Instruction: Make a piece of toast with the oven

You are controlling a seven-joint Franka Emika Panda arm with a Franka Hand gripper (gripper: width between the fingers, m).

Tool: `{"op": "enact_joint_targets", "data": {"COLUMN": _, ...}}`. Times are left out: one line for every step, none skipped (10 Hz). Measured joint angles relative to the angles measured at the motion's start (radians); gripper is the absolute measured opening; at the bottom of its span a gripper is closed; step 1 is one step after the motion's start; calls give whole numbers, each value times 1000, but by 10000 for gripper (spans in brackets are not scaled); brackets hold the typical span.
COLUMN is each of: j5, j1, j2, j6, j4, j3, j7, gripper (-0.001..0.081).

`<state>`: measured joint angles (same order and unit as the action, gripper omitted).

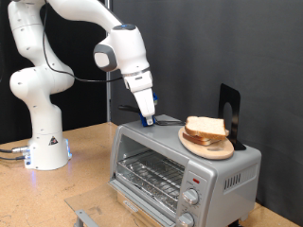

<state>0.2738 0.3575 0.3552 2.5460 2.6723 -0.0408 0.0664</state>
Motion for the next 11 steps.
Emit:
{"op": "enact_joint_targets", "data": {"j5": -1, "j1": -3, "j2": -9, "j6": 0, "j4": -9, "j3": 0, "j7": -3, "gripper": 361}}
{"op": "enact_joint_targets", "data": {"j5": -1, "j1": -5, "j2": -17, "j6": 0, "j4": -17, "j3": 0, "j7": -4, "gripper": 361}}
{"op": "enact_joint_targets", "data": {"j5": 2, "j1": -5, "j2": -21, "j6": 0, "j4": -20, "j3": 2, "j7": -3, "gripper": 361}}
{"op": "enact_joint_targets", "data": {"j5": 5, "j1": -5, "j2": -22, "j6": -1, "j4": -21, "j3": 4, "j7": 0, "gripper": 440}}
{"op": "enact_joint_targets", "data": {"j5": 11, "j1": -5, "j2": -22, "j6": -2, "j4": -21, "j3": 6, "j7": 7, "gripper": 440}}
{"op": "enact_joint_targets", "data": {"j5": 15, "j1": -5, "j2": -22, "j6": -5, "j4": -22, "j3": 8, "j7": 12, "gripper": 597}}
{"op": "enact_joint_targets", "data": {"j5": 18, "j1": -5, "j2": -21, "j6": -7, "j4": -22, "j3": 9, "j7": 15, "gripper": 597}}
{"op": "enact_joint_targets", "data": {"j5": 19, "j1": -5, "j2": -21, "j6": -9, "j4": -23, "j3": 11, "j7": 19, "gripper": 669}}
{"op": "enact_joint_targets", "data": {"j5": 20, "j1": -5, "j2": -21, "j6": -13, "j4": -24, "j3": 13, "j7": 23, "gripper": 682}}
{"op": "enact_joint_targets", "data": {"j5": 21, "j1": -5, "j2": -20, "j6": -18, "j4": -24, "j3": 14, "j7": 24, "gripper": 682}}
{"op": "enact_joint_targets", "data": {"j5": 21, "j1": -5, "j2": -19, "j6": -21, "j4": -25, "j3": 15, "j7": 24, "gripper": 682}}
